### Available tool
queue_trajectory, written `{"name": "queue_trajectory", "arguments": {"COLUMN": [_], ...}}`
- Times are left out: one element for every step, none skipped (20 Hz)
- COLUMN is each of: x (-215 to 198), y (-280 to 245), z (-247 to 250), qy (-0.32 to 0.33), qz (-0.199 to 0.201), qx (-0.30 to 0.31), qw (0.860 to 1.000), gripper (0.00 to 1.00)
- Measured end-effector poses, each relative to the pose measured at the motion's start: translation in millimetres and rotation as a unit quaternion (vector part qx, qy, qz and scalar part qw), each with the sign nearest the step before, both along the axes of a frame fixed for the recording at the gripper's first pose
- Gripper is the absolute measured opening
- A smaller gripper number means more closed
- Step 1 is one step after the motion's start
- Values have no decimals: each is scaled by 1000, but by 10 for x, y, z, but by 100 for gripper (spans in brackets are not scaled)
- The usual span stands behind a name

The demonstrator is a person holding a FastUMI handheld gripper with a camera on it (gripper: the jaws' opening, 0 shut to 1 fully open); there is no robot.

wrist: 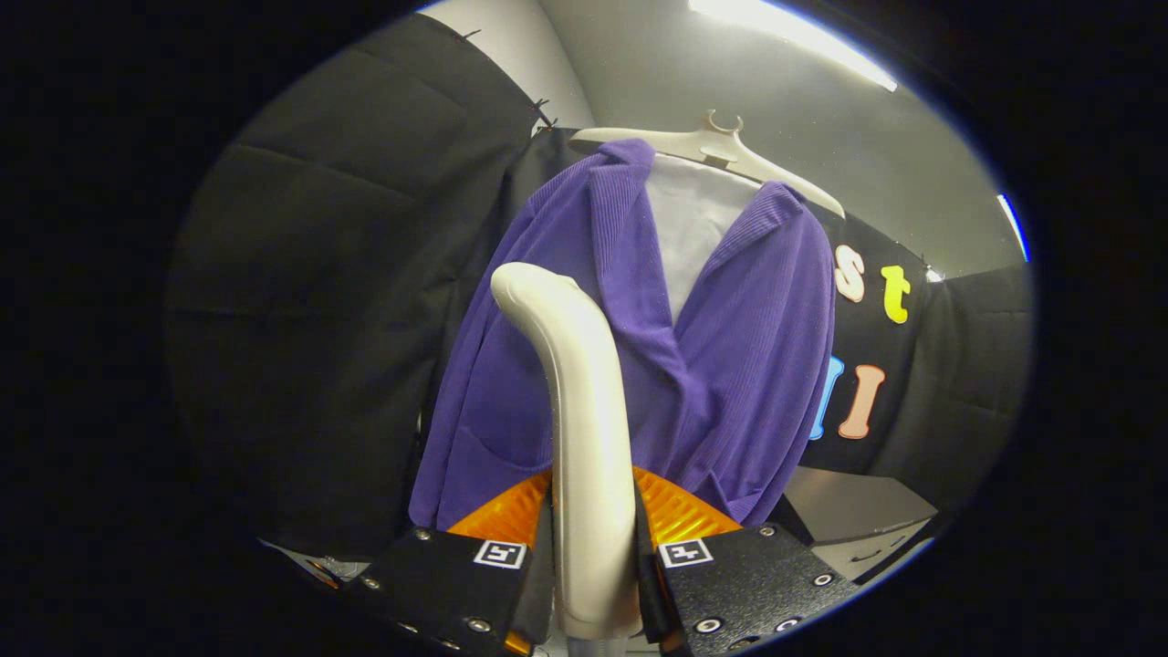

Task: Iron the clothes twice with a garment steamer, once on the left side and once on the right side.

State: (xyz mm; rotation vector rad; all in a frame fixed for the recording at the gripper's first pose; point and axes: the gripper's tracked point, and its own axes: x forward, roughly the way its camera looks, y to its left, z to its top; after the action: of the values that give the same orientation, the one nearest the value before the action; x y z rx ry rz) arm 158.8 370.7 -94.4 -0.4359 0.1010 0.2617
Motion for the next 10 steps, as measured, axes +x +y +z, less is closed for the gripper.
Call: {"name": "queue_trajectory", "arguments": {"x": [-18,-34,-46,-43,-40,-45,-50,-74,-104,-128], "y": [-17,-55,-79,-88,-90,-101,-112,-111,-118,-131], "z": [-50,-98,-159,-231,-290,-353,-421,-499,-558,-628], "qy": [-2,-6,0,4,4,7,10,15,19,24], "qz": [-1,-4,-5,-4,-3,-3,-2,-1,0,0], "qx": [-3,-8,-15,-18,-24,-31,-36,-41,-46,-50], "qw": [1000,1000,1000,1000,1000,1000,999,999,999,998], "gripper": [38,39,38,38,38,38,39,39,39,38]}}
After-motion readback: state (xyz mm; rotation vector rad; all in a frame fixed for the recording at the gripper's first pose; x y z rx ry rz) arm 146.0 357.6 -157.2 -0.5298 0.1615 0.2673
